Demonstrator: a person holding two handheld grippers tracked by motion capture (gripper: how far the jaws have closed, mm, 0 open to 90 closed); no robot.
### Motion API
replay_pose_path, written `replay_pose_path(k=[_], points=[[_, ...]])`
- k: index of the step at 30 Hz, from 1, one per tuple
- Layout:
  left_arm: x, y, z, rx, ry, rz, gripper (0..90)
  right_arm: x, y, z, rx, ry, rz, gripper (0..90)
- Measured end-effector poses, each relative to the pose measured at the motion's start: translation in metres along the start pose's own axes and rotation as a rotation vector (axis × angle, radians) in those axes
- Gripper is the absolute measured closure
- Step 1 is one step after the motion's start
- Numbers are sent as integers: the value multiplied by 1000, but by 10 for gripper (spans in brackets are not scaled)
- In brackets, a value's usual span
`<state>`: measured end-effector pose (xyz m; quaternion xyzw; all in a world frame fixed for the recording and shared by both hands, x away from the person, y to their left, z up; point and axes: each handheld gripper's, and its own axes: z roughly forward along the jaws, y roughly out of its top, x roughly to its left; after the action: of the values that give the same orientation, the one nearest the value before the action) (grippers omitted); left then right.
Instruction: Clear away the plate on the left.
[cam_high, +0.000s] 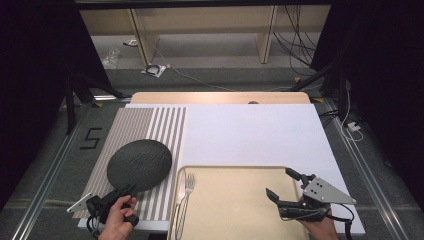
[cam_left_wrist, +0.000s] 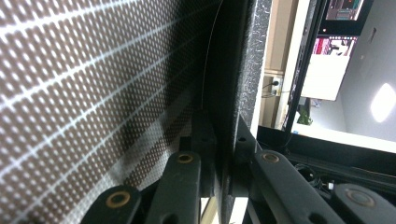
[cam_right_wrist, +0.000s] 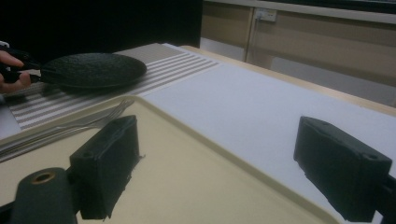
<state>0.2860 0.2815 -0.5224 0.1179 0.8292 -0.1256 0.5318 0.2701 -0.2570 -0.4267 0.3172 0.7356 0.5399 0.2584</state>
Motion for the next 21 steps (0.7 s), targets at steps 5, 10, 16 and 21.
replay_pose_path(k=[5, 10, 16, 21], points=[[-2, -3, -1, 18, -11, 9, 842, 0, 0, -1, 1, -2, -2, 150], [-4, -5, -1, 36, -19, 6, 841, 0, 0, -1, 1, -2, -2, 150], [-5, -10, -1, 59, -27, 11, 841, -1, 0, -1, -1, -3, -3, 150], [-7, -14, -1, 87, -39, 13, 840, -1, 0, -1, -2, -3, -3, 150]])
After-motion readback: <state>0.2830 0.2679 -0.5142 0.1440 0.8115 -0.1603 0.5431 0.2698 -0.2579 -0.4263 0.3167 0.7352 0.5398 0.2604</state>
